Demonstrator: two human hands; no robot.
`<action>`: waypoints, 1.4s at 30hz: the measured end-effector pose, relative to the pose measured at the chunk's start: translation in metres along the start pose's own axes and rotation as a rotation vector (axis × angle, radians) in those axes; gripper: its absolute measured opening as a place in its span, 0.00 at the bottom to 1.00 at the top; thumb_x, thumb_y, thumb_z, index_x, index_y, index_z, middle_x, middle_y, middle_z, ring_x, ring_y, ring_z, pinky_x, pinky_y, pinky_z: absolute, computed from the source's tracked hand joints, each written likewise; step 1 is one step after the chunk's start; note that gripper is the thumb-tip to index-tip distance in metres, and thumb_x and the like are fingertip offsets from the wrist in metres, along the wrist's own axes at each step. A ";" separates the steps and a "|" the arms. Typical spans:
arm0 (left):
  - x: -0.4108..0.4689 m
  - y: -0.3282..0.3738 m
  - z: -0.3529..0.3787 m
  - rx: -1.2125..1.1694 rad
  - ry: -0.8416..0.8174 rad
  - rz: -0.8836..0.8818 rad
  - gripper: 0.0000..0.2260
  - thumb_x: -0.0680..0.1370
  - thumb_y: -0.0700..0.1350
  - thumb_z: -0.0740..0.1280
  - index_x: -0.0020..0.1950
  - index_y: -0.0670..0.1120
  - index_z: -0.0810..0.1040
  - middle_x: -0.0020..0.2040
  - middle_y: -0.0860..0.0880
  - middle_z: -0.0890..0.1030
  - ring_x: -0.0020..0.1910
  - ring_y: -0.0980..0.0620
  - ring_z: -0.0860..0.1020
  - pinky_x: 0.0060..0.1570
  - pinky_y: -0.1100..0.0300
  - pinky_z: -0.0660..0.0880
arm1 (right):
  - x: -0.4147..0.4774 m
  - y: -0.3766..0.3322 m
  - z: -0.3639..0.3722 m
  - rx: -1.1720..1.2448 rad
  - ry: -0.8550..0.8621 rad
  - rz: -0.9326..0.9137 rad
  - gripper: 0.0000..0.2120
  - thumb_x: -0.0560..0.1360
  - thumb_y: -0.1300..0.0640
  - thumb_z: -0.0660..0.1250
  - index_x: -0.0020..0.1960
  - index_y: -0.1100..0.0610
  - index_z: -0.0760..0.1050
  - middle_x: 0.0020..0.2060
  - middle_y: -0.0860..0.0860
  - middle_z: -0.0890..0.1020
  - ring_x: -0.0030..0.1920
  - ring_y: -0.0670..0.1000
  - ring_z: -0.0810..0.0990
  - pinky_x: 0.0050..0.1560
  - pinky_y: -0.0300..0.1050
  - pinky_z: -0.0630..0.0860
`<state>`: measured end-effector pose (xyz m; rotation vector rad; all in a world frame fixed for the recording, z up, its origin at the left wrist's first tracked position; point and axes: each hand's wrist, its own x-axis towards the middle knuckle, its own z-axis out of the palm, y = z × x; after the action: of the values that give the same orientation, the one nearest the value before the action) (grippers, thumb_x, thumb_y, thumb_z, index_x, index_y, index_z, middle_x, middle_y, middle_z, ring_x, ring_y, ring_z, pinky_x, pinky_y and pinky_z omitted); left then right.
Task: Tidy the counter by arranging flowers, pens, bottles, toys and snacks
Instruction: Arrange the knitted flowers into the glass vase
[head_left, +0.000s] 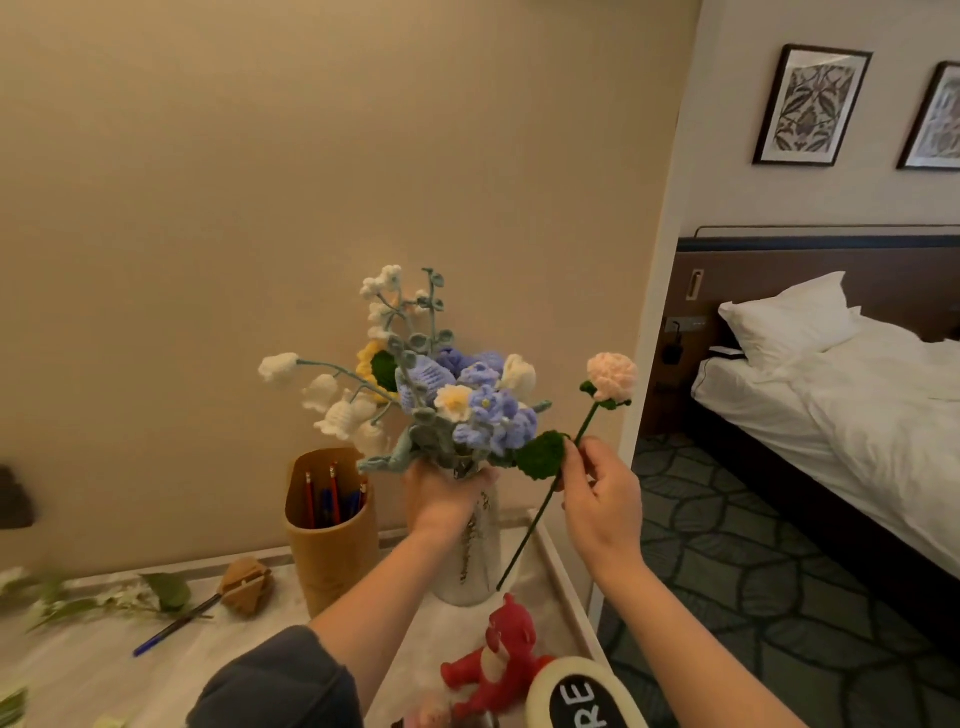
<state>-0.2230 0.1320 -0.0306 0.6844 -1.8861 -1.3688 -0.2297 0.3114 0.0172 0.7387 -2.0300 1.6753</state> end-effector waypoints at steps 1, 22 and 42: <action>0.000 -0.001 -0.005 -0.078 -0.042 0.024 0.26 0.61 0.46 0.82 0.54 0.55 0.77 0.52 0.60 0.81 0.57 0.57 0.78 0.52 0.60 0.76 | -0.001 0.000 -0.001 0.000 0.004 -0.013 0.15 0.81 0.56 0.62 0.36 0.45 0.69 0.28 0.46 0.74 0.28 0.46 0.72 0.28 0.46 0.69; -0.022 0.016 -0.016 0.024 -0.204 0.130 0.38 0.64 0.47 0.80 0.70 0.42 0.68 0.66 0.45 0.74 0.67 0.48 0.71 0.67 0.53 0.69 | 0.056 -0.088 -0.027 0.061 0.265 -0.234 0.15 0.82 0.53 0.59 0.37 0.43 0.66 0.30 0.43 0.71 0.31 0.45 0.69 0.32 0.48 0.67; -0.021 0.022 -0.028 0.010 -0.314 0.039 0.33 0.65 0.42 0.80 0.66 0.44 0.71 0.60 0.50 0.77 0.59 0.55 0.74 0.52 0.69 0.69 | 0.061 -0.110 0.003 0.039 0.129 -0.516 0.18 0.81 0.50 0.58 0.43 0.63 0.75 0.34 0.54 0.76 0.33 0.55 0.75 0.33 0.55 0.73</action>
<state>-0.1883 0.1379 -0.0092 0.4533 -2.1377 -1.5121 -0.2080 0.2848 0.1384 1.0333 -1.5496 1.4190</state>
